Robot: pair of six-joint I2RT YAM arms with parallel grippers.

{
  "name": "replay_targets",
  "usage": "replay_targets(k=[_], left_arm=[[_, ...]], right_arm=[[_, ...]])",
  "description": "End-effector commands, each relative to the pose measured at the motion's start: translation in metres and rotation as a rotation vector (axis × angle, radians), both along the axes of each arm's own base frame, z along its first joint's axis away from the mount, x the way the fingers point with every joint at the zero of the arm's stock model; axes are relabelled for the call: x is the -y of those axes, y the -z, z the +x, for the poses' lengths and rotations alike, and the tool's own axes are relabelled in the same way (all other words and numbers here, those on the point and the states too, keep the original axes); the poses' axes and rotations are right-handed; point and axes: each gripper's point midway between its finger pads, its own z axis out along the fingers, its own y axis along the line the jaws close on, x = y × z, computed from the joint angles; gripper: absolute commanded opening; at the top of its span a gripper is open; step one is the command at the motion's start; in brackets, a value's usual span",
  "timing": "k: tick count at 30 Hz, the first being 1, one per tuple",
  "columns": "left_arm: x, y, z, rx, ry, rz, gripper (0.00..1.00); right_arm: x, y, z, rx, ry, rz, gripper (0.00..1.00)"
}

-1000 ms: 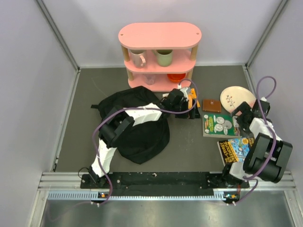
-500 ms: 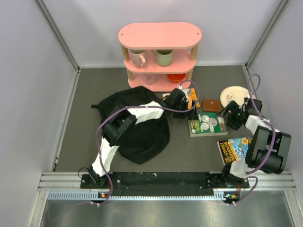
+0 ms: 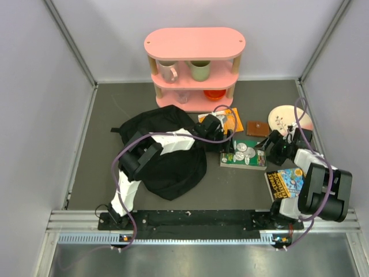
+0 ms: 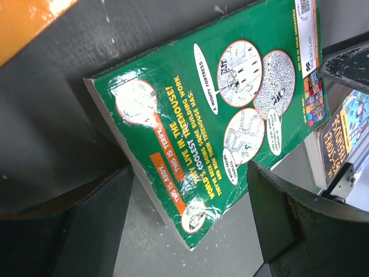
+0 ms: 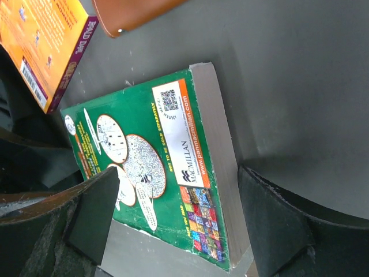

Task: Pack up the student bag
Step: Pick up the book from the center of the board.

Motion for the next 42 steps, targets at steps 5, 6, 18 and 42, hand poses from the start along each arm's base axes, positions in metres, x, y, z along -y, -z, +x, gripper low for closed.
replay_targets(k=[5, 6, 18, 42], left_arm=[[0.001, -0.053, -0.011, 0.057, 0.017, -0.068, 0.77], [0.000, -0.057, -0.012, 0.063, 0.017, -0.070, 0.75], [0.002, -0.078, -0.013, 0.082, 0.030, -0.098, 0.36], [0.020, -0.101, -0.021, 0.073, 0.088, -0.215, 0.39]], right_arm=[[-0.025, -0.002, -0.018, 0.012, -0.062, 0.078, 0.83], [-0.027, -0.002, -0.019, 0.015, -0.068, 0.081, 0.83], [-0.036, -0.003, -0.029, 0.027, -0.086, 0.109, 0.83], [-0.046, -0.004, -0.031, 0.039, -0.113, 0.157, 0.84]])
